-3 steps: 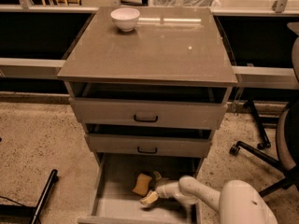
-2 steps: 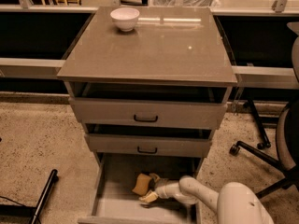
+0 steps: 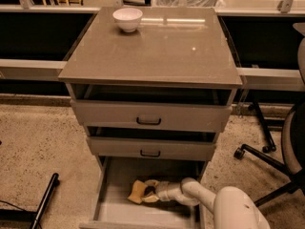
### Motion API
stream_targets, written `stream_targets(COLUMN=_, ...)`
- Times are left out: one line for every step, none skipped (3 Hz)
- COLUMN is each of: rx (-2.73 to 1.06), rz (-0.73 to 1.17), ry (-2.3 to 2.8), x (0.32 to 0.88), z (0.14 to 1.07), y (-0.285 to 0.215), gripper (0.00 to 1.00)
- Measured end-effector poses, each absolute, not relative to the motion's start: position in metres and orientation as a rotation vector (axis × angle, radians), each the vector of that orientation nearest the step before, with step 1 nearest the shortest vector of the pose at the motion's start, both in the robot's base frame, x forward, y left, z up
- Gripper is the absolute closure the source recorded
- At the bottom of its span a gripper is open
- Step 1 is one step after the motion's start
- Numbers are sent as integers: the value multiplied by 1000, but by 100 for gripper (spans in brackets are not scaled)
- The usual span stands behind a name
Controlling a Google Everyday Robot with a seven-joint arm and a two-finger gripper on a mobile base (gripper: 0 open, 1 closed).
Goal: Pick sponge from bottom drawer and place on counter
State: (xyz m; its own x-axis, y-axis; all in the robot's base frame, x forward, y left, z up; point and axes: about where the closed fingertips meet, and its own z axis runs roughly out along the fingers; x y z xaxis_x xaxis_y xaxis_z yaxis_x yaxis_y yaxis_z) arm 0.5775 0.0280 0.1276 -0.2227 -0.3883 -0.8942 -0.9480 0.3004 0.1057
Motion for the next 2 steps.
stream_targets(rx=-1225, rz=917, ry=1726, x=576, z=132, y=35, gripper=88)
stream_targets(rx=-1208, rz=957, ry=1664, x=573, z=151, y=36, gripper=100)
